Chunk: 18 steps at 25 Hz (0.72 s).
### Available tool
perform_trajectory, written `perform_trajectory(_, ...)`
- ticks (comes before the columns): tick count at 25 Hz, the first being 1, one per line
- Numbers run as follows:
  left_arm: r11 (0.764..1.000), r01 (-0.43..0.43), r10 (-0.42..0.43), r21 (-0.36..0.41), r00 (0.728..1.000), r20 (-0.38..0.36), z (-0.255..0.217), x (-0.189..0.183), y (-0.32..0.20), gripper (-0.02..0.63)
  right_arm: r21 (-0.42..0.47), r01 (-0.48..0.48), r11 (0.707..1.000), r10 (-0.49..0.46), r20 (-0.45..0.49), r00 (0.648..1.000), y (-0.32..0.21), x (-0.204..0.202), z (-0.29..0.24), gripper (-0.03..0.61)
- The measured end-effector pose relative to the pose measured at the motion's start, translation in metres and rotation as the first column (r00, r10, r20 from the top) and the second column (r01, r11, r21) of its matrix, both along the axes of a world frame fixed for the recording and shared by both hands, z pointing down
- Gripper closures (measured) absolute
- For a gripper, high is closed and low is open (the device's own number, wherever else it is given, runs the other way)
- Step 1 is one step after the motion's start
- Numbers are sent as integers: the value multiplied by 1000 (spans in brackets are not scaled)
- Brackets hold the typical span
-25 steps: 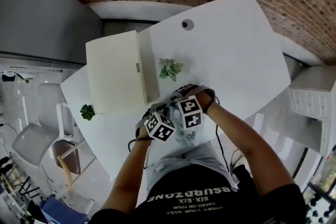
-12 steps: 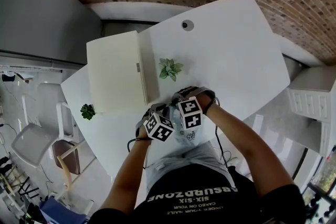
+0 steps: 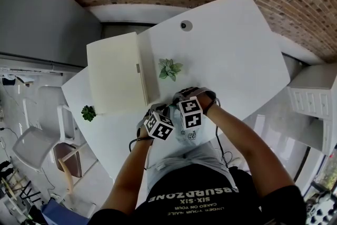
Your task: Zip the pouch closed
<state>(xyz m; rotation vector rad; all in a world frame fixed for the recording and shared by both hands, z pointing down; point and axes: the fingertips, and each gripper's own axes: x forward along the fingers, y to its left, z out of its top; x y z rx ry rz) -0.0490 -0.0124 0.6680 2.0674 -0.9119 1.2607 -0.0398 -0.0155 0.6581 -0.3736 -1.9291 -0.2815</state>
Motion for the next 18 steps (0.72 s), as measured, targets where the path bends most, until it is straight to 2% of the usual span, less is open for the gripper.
perform_trajectory(18,999,25,-25,-22,1000,-10,1,-1,-1,589,35,-9,999,9,5,1000,3,8,-6,580)
